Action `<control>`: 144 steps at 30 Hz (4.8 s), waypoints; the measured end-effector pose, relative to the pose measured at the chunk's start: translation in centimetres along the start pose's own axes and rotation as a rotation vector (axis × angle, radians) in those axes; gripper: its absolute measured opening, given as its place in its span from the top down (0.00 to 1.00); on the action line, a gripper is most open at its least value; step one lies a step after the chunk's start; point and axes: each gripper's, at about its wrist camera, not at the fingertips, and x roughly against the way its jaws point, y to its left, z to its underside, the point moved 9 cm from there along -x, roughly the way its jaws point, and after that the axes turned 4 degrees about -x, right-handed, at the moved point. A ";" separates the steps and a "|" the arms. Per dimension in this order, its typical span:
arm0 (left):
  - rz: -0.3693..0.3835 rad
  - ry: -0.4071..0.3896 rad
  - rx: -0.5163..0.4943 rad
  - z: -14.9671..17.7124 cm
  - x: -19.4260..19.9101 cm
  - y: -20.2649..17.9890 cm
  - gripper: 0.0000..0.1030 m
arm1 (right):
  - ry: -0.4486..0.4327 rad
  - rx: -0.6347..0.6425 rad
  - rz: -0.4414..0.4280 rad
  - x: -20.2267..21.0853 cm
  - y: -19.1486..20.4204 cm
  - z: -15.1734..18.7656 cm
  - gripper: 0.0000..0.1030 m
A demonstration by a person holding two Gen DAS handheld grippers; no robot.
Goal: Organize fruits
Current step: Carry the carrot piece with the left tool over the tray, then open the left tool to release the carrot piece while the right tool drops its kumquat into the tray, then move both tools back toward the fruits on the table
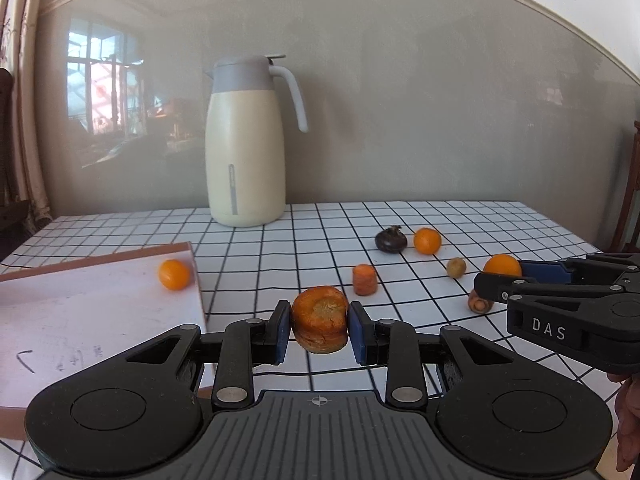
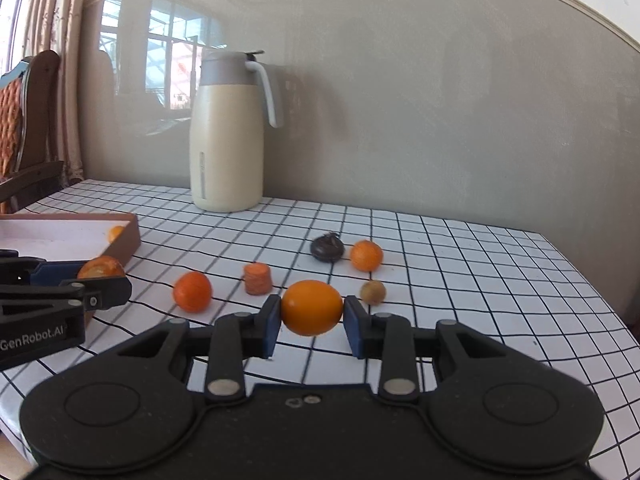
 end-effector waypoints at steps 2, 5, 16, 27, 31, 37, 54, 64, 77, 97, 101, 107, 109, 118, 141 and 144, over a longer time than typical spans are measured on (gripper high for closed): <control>-0.009 -0.005 0.000 -0.1 0.4 0.7 0.70 | -0.010 0.007 -0.014 0.2 0.8 -0.3 0.76; -0.022 -0.012 0.004 -0.1 1.0 1.9 0.70 | -0.023 0.017 -0.031 0.4 2.0 -0.8 0.76; -0.088 -0.029 0.035 0.1 2.6 6.6 0.70 | -0.046 0.034 -0.089 0.3 6.4 -1.8 0.76; -0.151 -0.037 0.072 0.6 3.6 11.5 0.70 | -0.044 0.070 -0.147 0.1 11.1 -1.9 0.76; -0.168 -0.041 0.083 0.7 4.1 13.0 0.70 | -0.047 0.078 -0.161 0.0 12.4 -1.9 0.76; -0.202 -0.042 0.101 1.3 5.0 15.3 0.70 | -0.048 0.088 -0.187 -0.2 14.4 -1.9 0.76; -0.309 -0.033 0.155 3.0 6.2 22.1 0.70 | -0.063 0.119 -0.261 -1.1 19.6 -2.6 0.76; -0.360 -0.023 0.170 3.1 4.7 25.9 0.70 | -0.061 0.137 -0.271 -3.6 21.6 -3.3 0.76; -0.406 0.001 0.224 3.3 2.0 30.7 0.70 | -0.029 0.116 -0.286 -7.2 22.9 -4.6 0.76; -0.452 0.013 0.215 2.7 0.4 33.1 0.53 | -0.017 0.125 -0.251 -9.7 22.8 -5.5 0.18; -0.499 -0.081 0.182 1.7 3.1 32.2 0.04 | -0.063 0.122 -0.243 -8.2 21.8 -6.7 0.19; -0.460 -0.080 0.148 2.1 5.3 29.1 0.04 | -0.121 0.061 -0.244 -5.0 18.7 -6.6 0.09; -0.435 -0.094 0.159 2.2 6.3 27.7 0.02 | -0.121 0.074 -0.225 -4.0 17.6 -6.2 0.09; -0.287 -0.095 0.093 2.9 7.7 18.3 0.00 | -0.064 0.049 -0.130 0.2 9.9 -2.2 0.09; -0.070 -0.098 -0.077 0.0 1.5 1.1 0.00 | 0.019 0.035 0.116 0.9 -3.9 2.1 0.25; -0.064 -0.075 -0.084 -0.3 0.0 0.1 0.01 | 0.030 0.022 0.110 0.0 -4.7 2.2 0.31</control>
